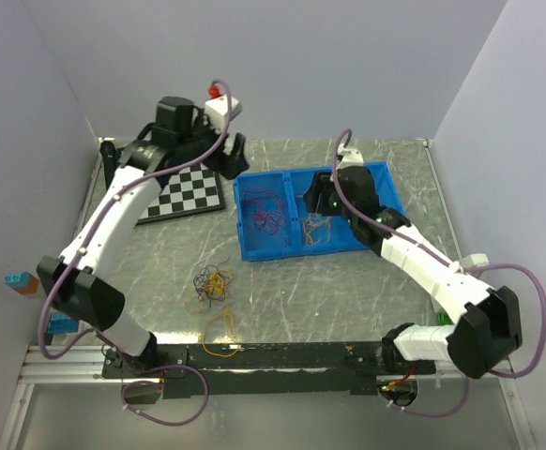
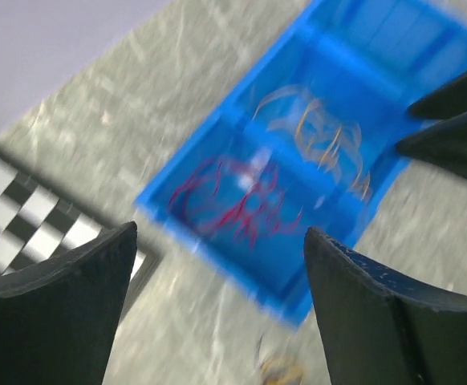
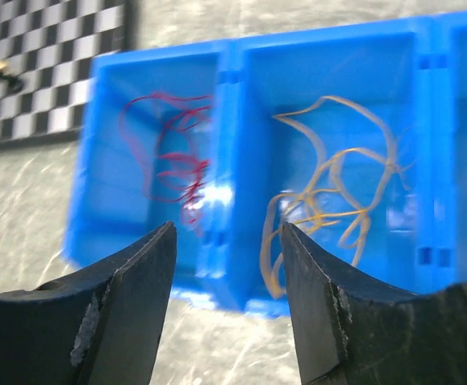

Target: Untangle the cables

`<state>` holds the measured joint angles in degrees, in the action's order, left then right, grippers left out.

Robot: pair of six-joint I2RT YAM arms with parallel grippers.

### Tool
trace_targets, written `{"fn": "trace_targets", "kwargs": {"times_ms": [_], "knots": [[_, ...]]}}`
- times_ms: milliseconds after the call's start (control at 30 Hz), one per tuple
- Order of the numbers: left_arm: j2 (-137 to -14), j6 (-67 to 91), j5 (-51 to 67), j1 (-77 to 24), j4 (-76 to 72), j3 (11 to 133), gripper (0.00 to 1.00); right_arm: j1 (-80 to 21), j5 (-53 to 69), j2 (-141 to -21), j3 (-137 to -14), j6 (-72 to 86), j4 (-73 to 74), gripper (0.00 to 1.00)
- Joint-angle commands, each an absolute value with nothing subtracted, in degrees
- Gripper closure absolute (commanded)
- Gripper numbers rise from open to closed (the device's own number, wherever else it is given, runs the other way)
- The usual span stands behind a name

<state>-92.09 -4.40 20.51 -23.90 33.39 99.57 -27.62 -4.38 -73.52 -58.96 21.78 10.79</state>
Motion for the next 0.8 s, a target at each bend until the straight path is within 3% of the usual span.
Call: {"fn": "trace_targets", "kwargs": {"times_ms": [0, 133, 367, 767], "knots": [[-86.23, -16.59, 27.15, -19.79, 47.97, 94.68, 0.11, -36.27, -5.7, -68.38, -57.05, 20.39, 10.46, 0.37], [-80.61, -20.12, 28.64, -12.85, 48.52, 83.51, 0.11, -49.37, -4.93, -68.99, -53.89, 21.61, 8.97, 0.36], [-75.68, -28.9, 32.69, -6.07, 53.6, 73.49, 0.11, -60.9, 2.98, -78.64, -54.83, 24.08, 2.2, 0.36], [-72.33, -46.22, 43.85, -4.04, 57.04, 58.98, 0.13, -63.72, 7.47, -92.1, -59.15, 27.16, -4.04, 0.41]]}}
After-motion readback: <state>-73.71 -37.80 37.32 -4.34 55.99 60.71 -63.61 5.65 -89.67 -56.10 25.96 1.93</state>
